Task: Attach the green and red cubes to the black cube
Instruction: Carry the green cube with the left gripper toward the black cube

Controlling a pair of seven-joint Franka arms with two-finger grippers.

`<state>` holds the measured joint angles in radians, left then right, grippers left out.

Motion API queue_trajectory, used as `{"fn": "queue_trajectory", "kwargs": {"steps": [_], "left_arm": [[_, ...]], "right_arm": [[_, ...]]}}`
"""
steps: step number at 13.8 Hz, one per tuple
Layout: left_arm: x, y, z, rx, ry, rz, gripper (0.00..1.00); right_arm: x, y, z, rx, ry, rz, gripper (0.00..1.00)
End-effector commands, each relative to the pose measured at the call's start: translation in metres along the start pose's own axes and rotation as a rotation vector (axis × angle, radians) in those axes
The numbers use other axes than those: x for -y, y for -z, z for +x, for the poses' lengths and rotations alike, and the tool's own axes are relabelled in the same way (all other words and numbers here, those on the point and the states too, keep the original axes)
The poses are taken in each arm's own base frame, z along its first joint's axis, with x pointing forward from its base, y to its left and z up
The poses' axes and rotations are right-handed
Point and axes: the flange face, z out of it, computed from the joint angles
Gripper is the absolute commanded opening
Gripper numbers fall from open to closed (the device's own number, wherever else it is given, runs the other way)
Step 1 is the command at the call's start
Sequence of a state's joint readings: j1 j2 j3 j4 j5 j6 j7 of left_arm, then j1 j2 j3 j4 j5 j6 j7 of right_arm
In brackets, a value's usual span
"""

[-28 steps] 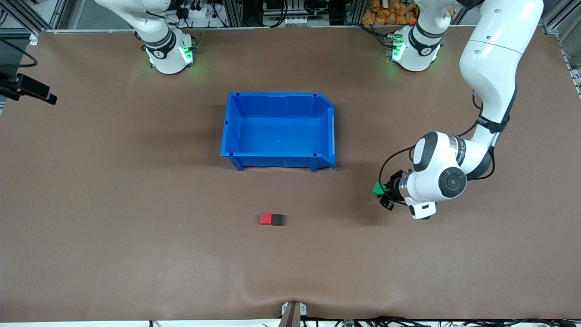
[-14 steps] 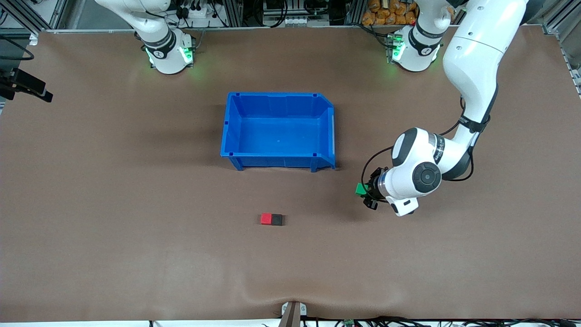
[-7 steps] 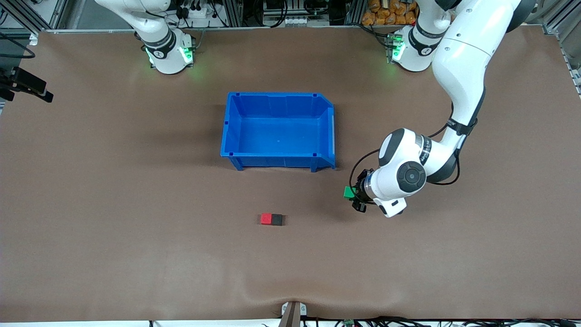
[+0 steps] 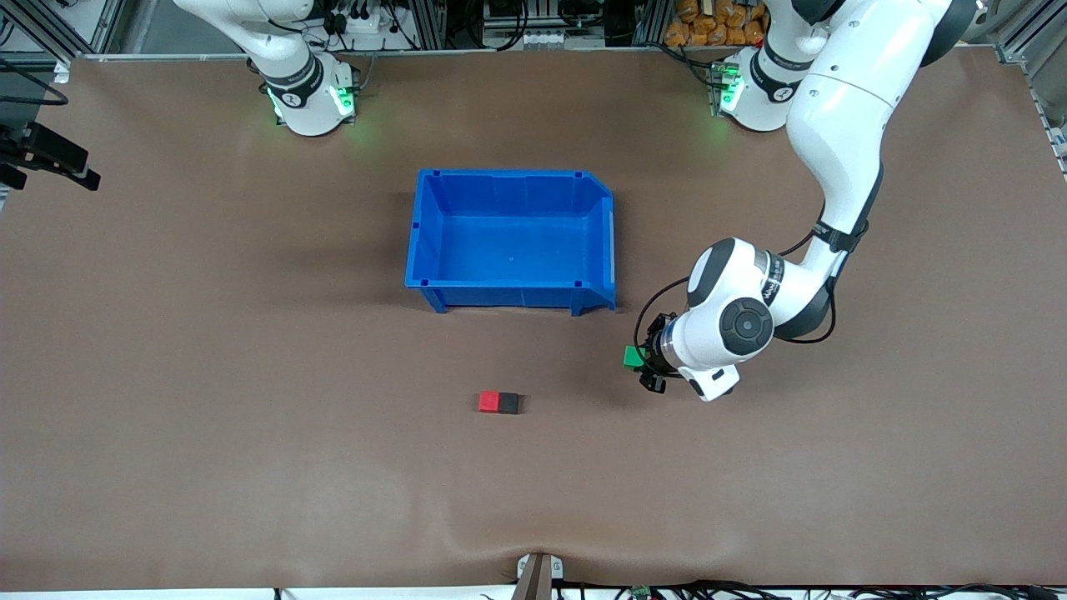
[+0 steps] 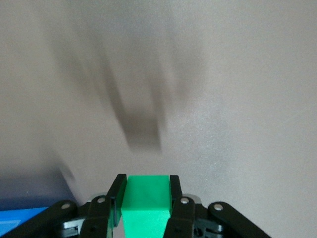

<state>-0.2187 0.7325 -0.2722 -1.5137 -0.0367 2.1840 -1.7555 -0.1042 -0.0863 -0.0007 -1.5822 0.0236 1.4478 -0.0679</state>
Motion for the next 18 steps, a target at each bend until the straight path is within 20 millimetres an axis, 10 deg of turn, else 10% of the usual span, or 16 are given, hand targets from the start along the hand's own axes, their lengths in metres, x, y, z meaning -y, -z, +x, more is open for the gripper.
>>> {"fn": "queue_trajectory", "kwargs": {"steps": [1, 18], "left_arm": [[-0.01, 0.001, -0.004, 0.019, 0.028, -0.015, 0.0], [-0.04, 0.011, -0.013, 0.057, 0.045, -0.086, 0.0]], "right_arm": [[0.003, 0.005, 0.007, -0.007, 0.02, -0.018, 1.0], [0.024, 0.0, 0.013, -0.012, 0.065, -0.051, 1.0]]}}
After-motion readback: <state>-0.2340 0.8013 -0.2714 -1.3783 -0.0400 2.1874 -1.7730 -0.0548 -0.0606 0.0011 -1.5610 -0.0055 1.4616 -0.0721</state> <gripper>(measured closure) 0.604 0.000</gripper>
